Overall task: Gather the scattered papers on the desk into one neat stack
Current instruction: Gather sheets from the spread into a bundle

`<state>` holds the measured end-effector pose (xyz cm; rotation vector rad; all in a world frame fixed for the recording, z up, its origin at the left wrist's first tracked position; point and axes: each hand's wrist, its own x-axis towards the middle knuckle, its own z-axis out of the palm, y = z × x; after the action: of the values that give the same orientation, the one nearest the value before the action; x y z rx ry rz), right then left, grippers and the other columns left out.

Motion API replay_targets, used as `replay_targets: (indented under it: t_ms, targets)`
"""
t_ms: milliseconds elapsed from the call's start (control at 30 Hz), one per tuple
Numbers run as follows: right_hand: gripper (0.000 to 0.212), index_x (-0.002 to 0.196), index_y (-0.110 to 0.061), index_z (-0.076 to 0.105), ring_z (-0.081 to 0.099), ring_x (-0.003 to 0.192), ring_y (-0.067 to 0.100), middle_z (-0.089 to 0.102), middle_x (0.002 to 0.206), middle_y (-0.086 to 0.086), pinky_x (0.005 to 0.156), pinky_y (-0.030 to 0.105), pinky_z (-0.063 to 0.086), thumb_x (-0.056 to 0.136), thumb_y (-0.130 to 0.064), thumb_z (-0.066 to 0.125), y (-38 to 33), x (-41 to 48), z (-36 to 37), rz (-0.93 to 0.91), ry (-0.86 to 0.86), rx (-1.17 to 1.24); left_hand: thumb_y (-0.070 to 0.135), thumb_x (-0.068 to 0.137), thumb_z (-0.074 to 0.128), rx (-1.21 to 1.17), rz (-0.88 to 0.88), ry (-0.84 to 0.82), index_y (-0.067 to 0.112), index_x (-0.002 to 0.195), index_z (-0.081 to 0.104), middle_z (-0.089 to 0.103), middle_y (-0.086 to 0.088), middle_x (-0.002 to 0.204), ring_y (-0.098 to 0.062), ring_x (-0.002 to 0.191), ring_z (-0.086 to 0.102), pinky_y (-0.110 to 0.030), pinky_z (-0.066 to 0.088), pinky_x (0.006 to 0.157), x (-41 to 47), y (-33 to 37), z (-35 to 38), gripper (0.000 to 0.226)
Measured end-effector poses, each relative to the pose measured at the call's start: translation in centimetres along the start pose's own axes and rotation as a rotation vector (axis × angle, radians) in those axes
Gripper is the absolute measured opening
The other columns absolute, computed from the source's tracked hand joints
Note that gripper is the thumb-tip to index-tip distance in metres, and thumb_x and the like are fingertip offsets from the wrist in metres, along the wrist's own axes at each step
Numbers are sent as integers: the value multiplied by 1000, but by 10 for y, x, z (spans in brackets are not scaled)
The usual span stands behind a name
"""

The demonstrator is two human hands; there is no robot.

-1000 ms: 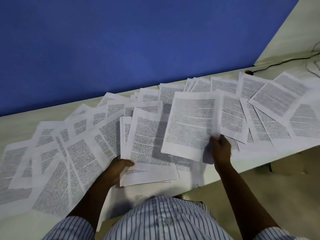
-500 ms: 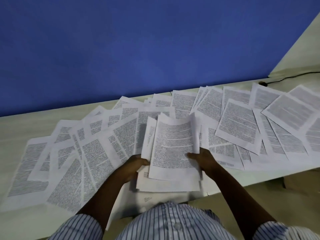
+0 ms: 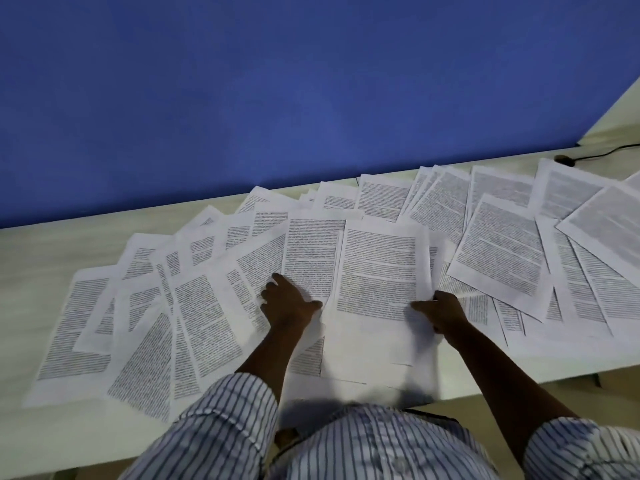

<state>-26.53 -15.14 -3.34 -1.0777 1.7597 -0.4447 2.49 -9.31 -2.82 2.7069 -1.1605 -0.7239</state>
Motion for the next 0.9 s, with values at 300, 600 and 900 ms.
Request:
replay_targets:
  t_ms: [300, 600, 900]
  targets:
    - [11, 81, -14, 70, 68, 82, 33, 74, 81, 7, 76, 41, 55, 79, -4, 72, -4, 36, -16, -85, -36, 149, 13, 87, 72, -784, -124, -136, 10, 111, 69, 69, -11, 112, -32, 94, 67, -52, 60, 77, 14, -15, -1, 24]
    - [25, 113, -6, 67, 65, 101, 25, 69, 115, 11, 92, 33, 50, 89, -16, 67, -34, 43, 25, -167, -267, 16, 7, 95, 62, -1041, -170, -459, 13, 116, 67, 70, -8, 119, -28, 102, 69, -48, 60, 82, -36, -30, -7, 22]
    - [41, 126, -7, 53, 59, 109, 23, 62, 123, 7, 93, 29, 46, 88, -2, 64, -36, 37, 43, -148, -307, 71, 50, 95, 57, -951, -198, -326, 9, 122, 64, 66, -19, 124, -24, 101, 66, -31, 54, 87, -34, 5, 15, 50]
